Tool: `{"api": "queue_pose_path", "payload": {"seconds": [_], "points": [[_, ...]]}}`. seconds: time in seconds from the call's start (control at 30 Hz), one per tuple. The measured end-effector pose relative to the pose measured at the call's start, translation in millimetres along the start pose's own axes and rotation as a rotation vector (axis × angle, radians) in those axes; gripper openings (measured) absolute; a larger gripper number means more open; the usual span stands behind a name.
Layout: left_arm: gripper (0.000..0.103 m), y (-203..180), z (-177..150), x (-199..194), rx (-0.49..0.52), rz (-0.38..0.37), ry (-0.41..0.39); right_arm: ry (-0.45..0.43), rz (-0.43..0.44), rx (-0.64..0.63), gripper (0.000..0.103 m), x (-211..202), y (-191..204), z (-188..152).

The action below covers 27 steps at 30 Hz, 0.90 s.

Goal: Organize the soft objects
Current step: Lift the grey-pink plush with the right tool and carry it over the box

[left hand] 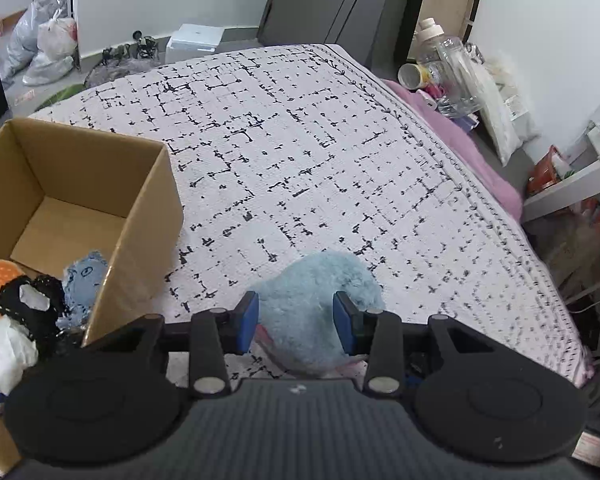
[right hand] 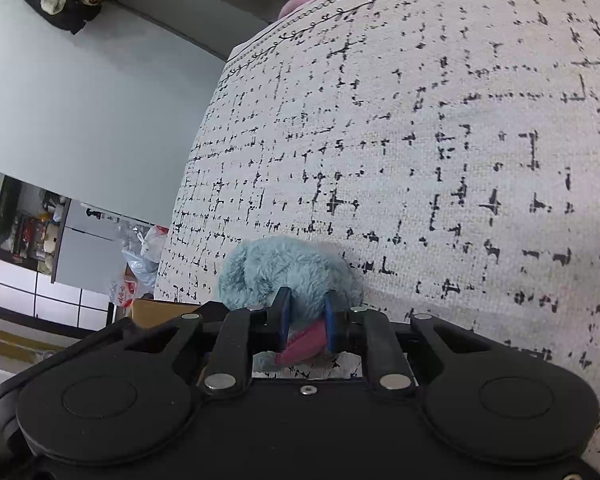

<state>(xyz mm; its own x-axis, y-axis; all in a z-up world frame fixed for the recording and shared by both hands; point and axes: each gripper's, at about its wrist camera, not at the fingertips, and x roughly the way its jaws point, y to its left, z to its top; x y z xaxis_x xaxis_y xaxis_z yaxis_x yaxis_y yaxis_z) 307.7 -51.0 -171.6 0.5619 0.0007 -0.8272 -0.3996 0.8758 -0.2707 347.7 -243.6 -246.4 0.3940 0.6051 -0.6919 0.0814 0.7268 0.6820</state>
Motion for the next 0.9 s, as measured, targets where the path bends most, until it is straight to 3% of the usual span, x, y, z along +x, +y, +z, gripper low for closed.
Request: {"api": "queue_pose_path", "payload": {"seconds": [0.43,0.6,0.8,0.87,0.9], "points": [[0.041,-2,-2,21,-0.004,0.007,0.044,0.014,0.021,0.045,0.017,-4,-12,0],[0.04,7,-4,26,-0.051,-0.004,0.053,0.021,0.03,0.049,0.018,-1,-10,0],[0.031,16,-3,22,-0.086,-0.042,0.054,0.021,0.069,0.092,0.032,1,-9,2],[0.03,19,-4,21,-0.096,-0.06,0.054,0.018,0.08,0.097,0.047,3,-8,2],[0.03,19,-5,20,-0.097,-0.067,0.053,0.017,0.077,0.096,0.049,3,-7,1]]}}
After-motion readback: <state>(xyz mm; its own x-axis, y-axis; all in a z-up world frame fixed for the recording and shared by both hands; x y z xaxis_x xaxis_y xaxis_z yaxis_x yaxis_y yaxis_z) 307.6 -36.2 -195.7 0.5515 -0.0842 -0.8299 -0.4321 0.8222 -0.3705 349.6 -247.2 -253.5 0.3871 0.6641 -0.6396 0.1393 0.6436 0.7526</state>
